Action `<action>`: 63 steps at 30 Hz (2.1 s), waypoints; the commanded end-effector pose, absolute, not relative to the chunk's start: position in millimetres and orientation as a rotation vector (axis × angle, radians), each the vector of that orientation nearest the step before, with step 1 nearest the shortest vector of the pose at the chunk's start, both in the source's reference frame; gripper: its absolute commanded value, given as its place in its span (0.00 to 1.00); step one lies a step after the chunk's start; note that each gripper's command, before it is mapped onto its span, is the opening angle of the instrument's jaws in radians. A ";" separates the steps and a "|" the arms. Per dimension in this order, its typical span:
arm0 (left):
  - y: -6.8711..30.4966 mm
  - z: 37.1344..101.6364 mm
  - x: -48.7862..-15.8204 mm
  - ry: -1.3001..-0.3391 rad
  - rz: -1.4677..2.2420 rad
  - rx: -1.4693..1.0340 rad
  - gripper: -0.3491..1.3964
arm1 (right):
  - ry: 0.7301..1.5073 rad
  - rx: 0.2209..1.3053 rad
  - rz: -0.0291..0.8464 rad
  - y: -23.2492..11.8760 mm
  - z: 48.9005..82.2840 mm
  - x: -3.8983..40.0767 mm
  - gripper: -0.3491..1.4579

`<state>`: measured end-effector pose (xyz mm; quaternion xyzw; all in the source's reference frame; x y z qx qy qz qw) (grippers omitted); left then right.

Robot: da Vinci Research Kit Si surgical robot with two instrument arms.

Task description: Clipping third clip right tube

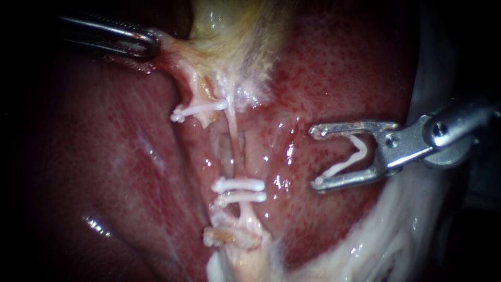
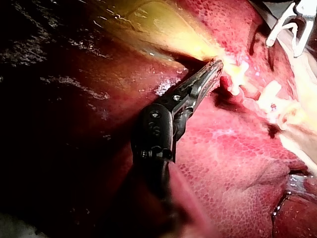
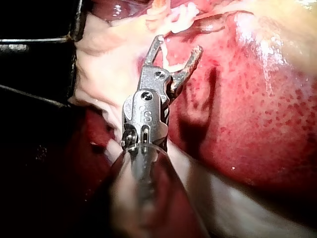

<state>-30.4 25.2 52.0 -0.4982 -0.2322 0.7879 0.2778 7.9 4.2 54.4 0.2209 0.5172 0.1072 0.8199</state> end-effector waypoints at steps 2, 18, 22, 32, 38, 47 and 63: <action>25.2 52.1 -30.5 -0.622 2.115 -1.337 0.00 | 1.106 0.503 0.268 4.2 54.9 8.8 0.47; 25.1 52.2 -30.5 -0.621 2.115 -1.337 0.00 | 1.144 0.634 0.432 4.2 61.2 13.9 0.47; 25.2 52.3 -30.5 -0.622 2.115 -1.337 0.00 | 1.173 0.679 0.473 5.0 62.3 14.4 0.47; 25.2 52.6 -30.4 -0.622 2.116 -1.338 0.00 | 1.223 0.738 0.485 5.8 62.9 17.0 0.47; 25.2 52.6 -30.4 -0.622 2.116 -1.338 0.00 | 1.242 0.770 0.516 5.9 63.0 17.7 0.47; 25.4 53.0 -30.3 -0.623 2.117 -1.338 0.00 | 1.300 0.894 0.535 5.3 61.8 18.6 0.47; 25.4 53.1 -30.1 -0.623 2.117 -1.339 0.00 | 1.322 0.952 0.517 5.1 61.3 19.9 0.46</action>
